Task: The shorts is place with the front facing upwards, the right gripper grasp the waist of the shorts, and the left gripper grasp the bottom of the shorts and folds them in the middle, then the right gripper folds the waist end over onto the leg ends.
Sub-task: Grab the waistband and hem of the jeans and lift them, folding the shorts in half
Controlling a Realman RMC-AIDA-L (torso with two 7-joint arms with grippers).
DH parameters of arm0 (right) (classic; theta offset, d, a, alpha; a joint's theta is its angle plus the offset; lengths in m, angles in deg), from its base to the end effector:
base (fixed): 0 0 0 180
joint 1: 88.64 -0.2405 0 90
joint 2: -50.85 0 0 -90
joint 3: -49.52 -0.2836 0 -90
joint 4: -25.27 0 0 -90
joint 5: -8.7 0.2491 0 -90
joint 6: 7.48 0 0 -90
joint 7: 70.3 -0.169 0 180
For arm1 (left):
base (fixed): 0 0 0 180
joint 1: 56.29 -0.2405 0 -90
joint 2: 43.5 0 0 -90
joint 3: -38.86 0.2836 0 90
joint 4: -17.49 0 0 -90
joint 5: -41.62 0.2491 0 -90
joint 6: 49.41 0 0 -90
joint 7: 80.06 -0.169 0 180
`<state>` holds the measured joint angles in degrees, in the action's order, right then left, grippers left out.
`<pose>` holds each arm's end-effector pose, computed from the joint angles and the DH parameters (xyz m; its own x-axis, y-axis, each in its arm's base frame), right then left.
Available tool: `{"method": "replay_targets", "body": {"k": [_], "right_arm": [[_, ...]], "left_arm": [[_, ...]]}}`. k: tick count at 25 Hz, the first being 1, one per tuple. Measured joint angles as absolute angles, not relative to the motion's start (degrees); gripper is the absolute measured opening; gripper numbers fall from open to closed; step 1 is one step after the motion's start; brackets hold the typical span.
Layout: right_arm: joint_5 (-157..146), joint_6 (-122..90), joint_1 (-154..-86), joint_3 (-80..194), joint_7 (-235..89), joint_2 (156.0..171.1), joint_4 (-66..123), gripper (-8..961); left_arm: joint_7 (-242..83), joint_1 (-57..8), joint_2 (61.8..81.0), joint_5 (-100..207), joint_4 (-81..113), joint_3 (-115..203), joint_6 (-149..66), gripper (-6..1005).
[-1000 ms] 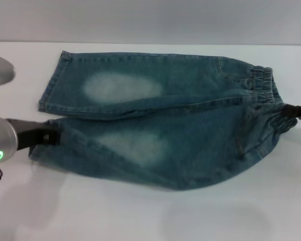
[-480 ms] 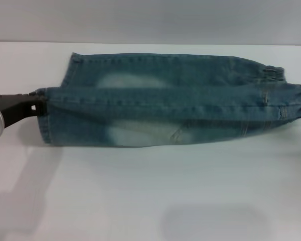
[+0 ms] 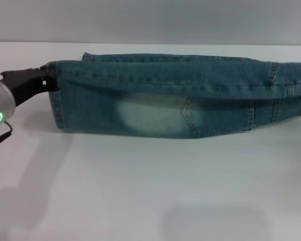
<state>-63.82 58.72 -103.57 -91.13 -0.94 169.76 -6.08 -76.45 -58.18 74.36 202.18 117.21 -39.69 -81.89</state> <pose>0.4161 0.3633 0.0408 -0.2423 -0.3174 -0.9168 -0.9545 -0.0913 0.2838 -0.2285 0.3792 0.0030 0.6195 0.4779 0.6227 0.7648 -0.1888 -0.6159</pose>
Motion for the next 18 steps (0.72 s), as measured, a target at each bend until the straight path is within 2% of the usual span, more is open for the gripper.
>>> {"method": "replay_targets", "body": {"k": [8,18], "right_arm": [[-64.0,54.8,-107.3,-93.2,-0.8,168.99,-5.3,0],[-63.9,45.0,-113.6,-95.0,0.6,167.95,-3.3,1]], "left_arm": [[-76.4,-52.2,74.45,201.2,110.2,-39.7,-76.9,148],[-76.0,-41.4,74.49,200.0,95.5,-40.4,-67.2,157]]}}
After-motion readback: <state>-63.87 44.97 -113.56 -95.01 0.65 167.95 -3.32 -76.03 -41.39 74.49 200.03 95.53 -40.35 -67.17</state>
